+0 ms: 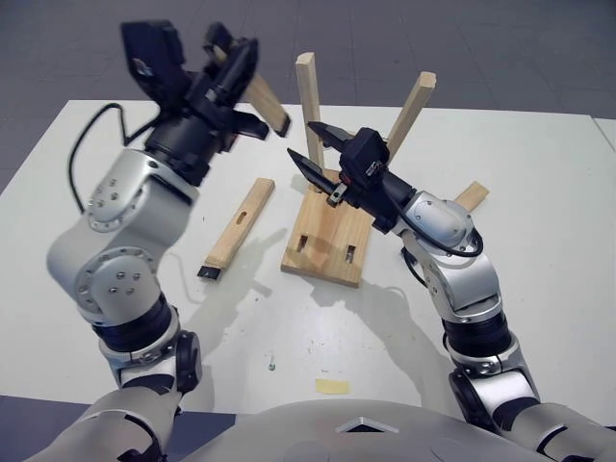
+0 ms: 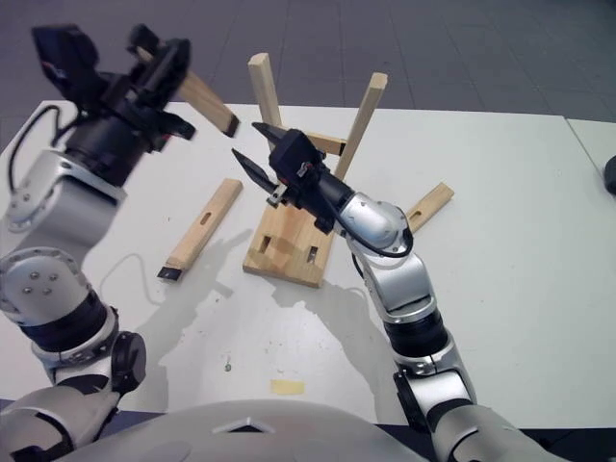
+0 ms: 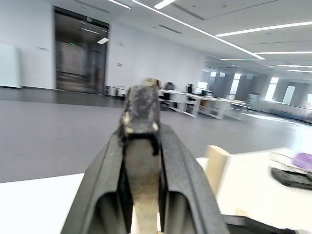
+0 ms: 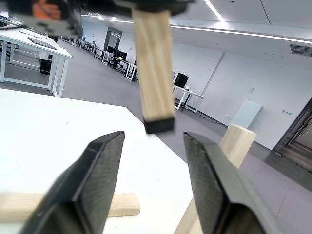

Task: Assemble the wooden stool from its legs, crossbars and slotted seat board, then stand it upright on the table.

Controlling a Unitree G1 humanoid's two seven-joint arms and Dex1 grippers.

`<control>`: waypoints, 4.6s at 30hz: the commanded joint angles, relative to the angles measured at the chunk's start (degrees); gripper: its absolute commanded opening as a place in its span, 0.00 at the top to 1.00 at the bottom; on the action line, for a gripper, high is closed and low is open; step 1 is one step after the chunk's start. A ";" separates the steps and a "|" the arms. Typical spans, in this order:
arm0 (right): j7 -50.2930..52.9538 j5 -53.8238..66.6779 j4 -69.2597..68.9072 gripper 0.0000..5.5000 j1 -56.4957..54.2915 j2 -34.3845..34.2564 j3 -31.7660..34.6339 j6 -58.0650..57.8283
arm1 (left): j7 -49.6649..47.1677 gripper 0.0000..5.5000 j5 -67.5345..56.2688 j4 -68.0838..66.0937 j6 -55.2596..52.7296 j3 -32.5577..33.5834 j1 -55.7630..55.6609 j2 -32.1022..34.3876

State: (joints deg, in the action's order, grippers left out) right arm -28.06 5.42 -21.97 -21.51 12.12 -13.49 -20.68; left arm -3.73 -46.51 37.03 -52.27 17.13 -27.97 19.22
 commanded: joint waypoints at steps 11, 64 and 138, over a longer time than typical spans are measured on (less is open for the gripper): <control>3.10 0.65 0.78 0.15 2.43 2.19 4.98 -1.13 | 18.67 0.92 12.79 -19.17 16.73 -4.35 20.38 3.15; 4.48 2.42 -3.49 0.02 6.49 0.66 -0.90 -5.30 | 24.41 0.92 23.48 -30.16 25.66 -10.13 15.30 0.98; 5.62 0.67 -2.23 0.02 6.13 -0.30 -0.88 -3.37 | 20.21 0.16 25.60 -28.07 16.20 -5.06 -7.87 6.13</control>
State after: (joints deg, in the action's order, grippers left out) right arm -22.45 6.12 -23.74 -15.32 11.99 -14.13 -23.80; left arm 15.98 -21.88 11.83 -37.85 12.40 -33.18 25.58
